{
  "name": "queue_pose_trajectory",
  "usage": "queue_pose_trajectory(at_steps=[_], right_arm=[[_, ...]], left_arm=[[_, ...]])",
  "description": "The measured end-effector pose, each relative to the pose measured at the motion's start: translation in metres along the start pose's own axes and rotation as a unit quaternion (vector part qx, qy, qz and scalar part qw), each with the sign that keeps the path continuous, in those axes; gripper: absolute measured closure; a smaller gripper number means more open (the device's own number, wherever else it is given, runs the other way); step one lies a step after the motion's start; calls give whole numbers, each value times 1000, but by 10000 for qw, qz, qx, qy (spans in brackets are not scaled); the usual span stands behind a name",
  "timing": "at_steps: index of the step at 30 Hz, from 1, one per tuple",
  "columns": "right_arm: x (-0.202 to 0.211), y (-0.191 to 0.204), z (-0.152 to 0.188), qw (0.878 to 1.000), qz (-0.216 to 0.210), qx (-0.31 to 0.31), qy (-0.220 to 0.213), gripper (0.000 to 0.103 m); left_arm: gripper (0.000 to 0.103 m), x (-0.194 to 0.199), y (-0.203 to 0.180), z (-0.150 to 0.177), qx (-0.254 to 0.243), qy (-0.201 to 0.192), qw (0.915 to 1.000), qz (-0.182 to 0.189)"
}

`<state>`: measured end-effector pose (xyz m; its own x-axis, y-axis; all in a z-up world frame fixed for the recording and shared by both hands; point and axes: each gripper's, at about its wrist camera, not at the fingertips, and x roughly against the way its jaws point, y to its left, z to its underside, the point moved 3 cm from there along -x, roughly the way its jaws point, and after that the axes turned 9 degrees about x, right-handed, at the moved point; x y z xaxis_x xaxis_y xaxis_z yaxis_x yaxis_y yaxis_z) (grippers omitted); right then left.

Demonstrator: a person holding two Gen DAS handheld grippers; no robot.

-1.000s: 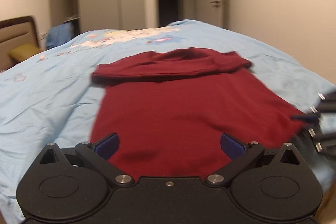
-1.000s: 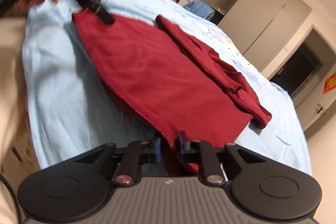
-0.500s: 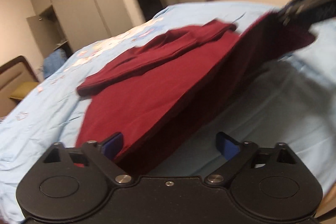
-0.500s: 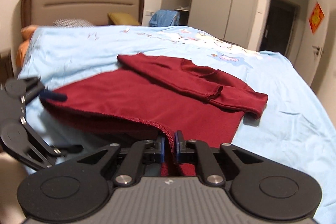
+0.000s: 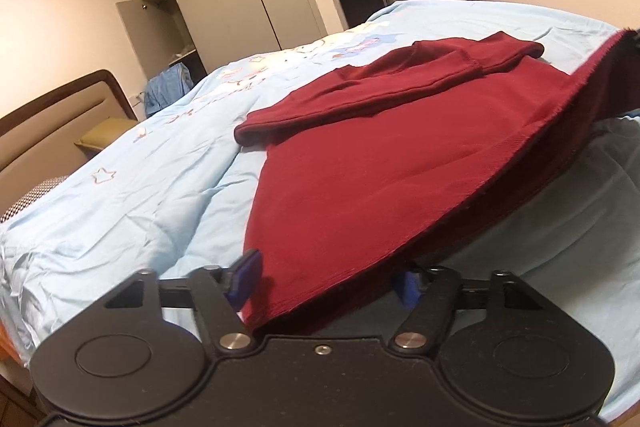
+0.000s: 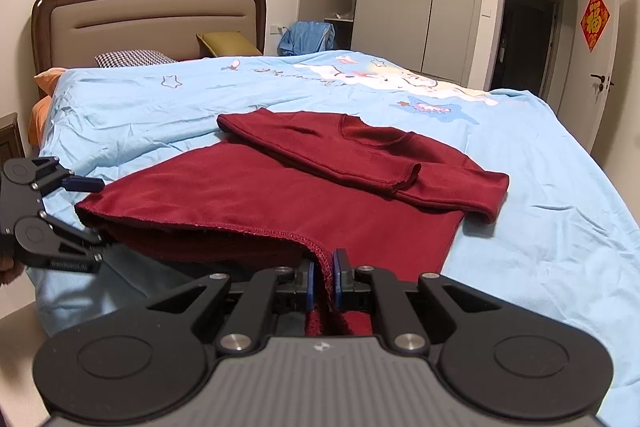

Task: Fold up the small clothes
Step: 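Grasp the sweater hem with the right gripper while the left gripper grasps the hem too, then lift the hem with both grippers and fold it toward the collar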

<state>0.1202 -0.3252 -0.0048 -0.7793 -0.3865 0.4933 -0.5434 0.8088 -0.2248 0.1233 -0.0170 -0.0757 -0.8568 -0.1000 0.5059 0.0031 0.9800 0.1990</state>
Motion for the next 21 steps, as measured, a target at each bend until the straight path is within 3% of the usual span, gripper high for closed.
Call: queue_pose_trajectory(at_steps=[2, 8, 10, 12, 14, 21], right_arm=[[0, 1, 1, 10000, -16, 9, 39, 92], [1, 12, 10, 9993, 48, 298, 233, 92], [0, 17, 16, 9982, 112, 476, 345, 92], [-2, 23, 23, 9967, 167, 628, 478, 92], [-2, 29, 29, 9950, 263, 802, 538, 92], [19, 42, 20, 9892, 810, 1216, 80, 97]], left_arm=[[52, 0, 4, 0, 50, 68, 9999, 89], [54, 1, 13, 1, -36, -2, 10000, -39], [64, -1, 15, 1, -95, -17, 9999, -59], [93, 0, 17, -1, -147, -41, 9998, -90], [99, 3, 20, -6, -120, -148, 9998, -99], [100, 37, 30, -35, 139, -992, 9950, -57]])
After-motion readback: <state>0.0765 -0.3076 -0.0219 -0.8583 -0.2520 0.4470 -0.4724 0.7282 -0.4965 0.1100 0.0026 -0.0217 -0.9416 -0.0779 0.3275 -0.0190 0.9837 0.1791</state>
